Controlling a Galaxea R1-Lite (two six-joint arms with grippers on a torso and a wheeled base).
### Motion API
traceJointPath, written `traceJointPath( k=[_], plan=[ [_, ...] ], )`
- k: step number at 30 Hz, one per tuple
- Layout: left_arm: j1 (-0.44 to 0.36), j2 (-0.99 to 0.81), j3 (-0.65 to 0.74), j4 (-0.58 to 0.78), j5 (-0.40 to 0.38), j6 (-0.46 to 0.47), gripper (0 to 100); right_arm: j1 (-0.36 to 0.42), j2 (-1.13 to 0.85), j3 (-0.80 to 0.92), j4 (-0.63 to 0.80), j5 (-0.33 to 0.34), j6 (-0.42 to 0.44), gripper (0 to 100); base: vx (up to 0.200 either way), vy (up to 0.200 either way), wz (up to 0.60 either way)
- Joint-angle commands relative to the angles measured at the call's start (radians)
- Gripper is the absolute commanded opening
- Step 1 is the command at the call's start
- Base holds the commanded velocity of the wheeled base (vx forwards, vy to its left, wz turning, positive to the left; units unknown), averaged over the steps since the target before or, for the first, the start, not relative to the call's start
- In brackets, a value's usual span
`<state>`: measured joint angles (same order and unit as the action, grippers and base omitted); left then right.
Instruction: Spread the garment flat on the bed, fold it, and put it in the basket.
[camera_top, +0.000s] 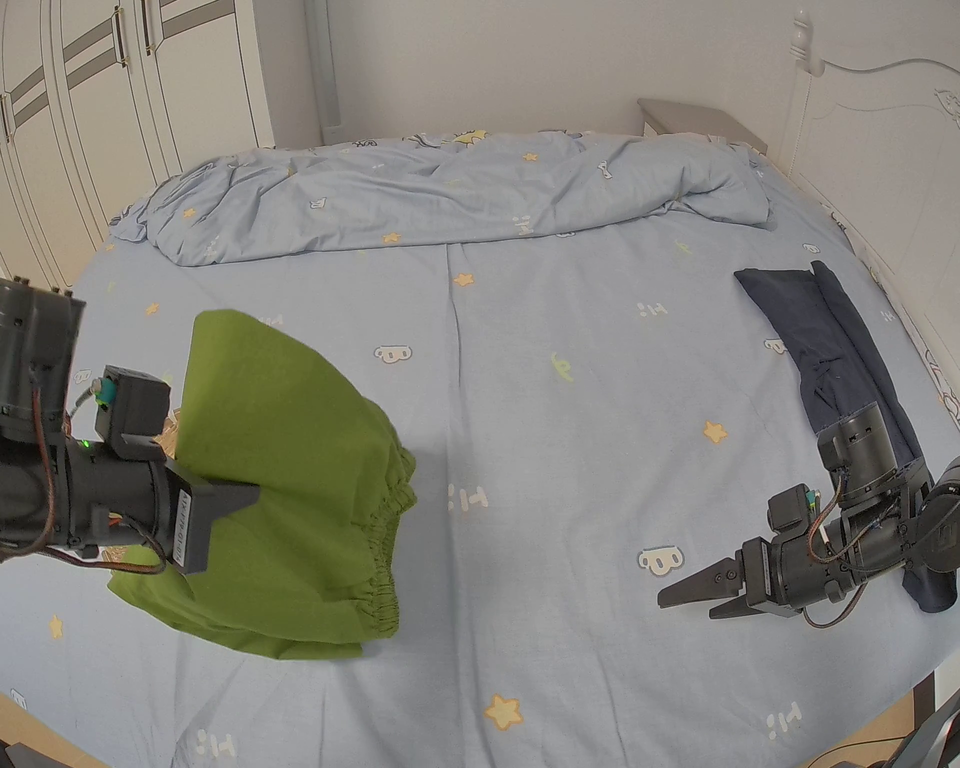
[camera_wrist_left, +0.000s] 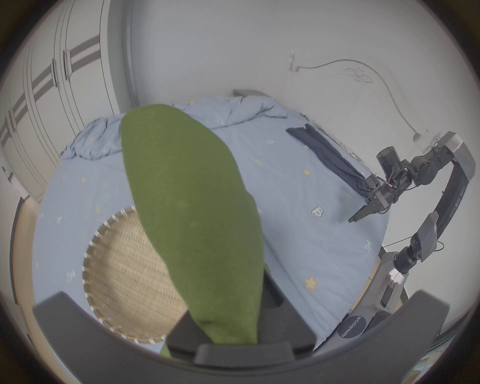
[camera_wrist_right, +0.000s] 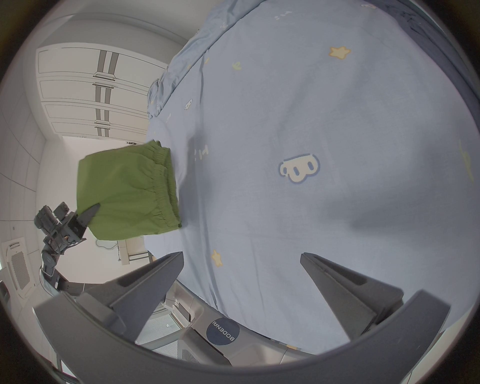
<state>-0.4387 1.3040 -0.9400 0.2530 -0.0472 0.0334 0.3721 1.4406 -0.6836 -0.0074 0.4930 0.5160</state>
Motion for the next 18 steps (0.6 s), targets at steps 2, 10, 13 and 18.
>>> traceJointPath(
  k=[2,10,13,18],
  plan=[
    [0.054,-0.052,-0.04,-0.014,-0.003,0.031,0,0.004,0.001,0.003,0.0,-0.001,-0.002,100,0.0,0.0,0.0],
    [0.327,-0.034,-0.137,-0.015,-0.221,0.026,0,0.002,0.004,0.004,-0.003,-0.001,-0.005,100,0.0,0.0,0.0],
    [0.449,0.003,-0.149,-0.015,-0.307,0.026,0,0.002,0.004,0.004,-0.005,-0.001,-0.005,100,0.0,0.0,0.0],
    [0.565,0.037,-0.148,-0.014,-0.332,0.025,0,0.002,0.003,0.004,-0.005,-0.001,-0.005,100,0.0,0.0,0.0]
  ],
)
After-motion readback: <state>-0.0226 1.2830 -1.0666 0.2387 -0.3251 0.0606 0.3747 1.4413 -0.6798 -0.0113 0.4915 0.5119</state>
